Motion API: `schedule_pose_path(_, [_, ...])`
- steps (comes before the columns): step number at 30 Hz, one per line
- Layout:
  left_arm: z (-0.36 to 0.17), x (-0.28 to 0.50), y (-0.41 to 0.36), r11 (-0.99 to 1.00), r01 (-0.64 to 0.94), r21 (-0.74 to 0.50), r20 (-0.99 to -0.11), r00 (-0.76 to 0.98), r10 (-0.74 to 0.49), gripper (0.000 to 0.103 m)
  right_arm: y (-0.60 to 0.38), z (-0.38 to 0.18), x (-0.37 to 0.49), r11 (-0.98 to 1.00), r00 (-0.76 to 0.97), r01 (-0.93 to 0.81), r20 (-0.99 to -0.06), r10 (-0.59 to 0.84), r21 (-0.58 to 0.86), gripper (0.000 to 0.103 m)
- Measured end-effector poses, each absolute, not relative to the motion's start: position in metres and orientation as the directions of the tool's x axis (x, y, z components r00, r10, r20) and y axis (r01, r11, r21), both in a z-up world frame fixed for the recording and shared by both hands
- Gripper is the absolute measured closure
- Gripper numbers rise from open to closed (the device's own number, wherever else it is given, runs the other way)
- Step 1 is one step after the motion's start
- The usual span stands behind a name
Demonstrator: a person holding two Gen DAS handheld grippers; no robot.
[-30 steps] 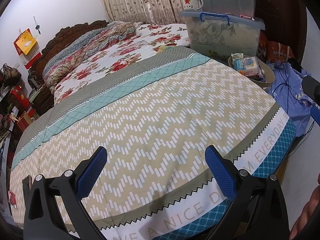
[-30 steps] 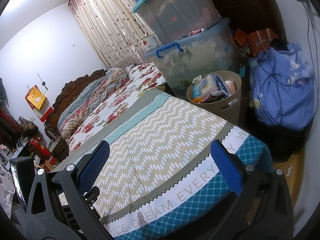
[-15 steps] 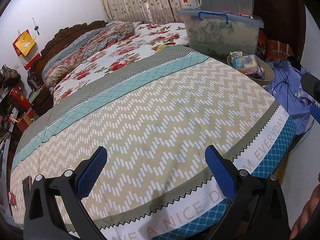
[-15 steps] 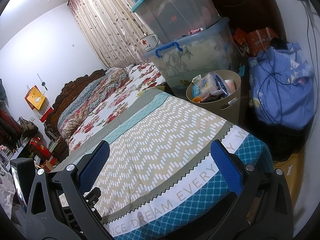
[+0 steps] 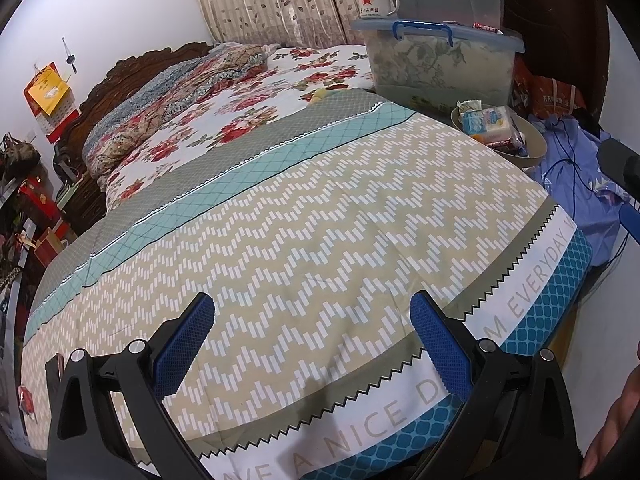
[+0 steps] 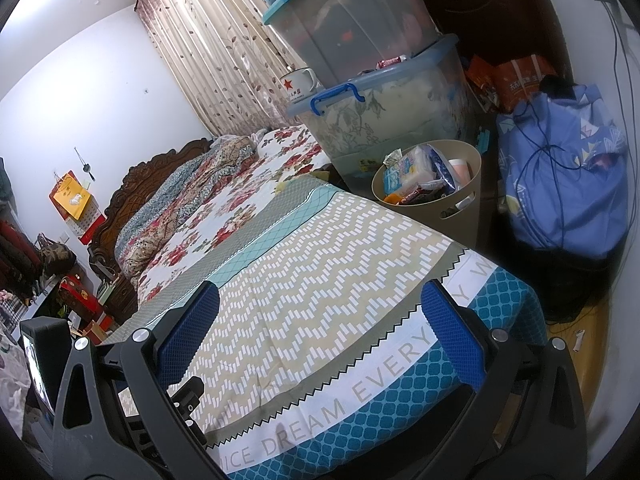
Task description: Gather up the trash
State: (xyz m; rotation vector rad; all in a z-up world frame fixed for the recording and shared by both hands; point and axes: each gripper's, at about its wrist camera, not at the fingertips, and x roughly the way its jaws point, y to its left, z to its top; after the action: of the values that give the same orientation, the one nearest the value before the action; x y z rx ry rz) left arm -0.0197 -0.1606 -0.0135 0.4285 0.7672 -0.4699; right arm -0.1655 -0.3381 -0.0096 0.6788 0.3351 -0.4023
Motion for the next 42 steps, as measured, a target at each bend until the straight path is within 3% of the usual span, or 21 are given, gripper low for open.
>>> schedule_pose_path(42, [-0.012, -0.027, -0.174, 0.801, 0.557, 0.221, -0.734, 0.636, -0.239, 0.009, -0.338, -0.009, -0.165, 0.708, 0.871, 0.462, -0.425, -0.247, 0.535, 0.003])
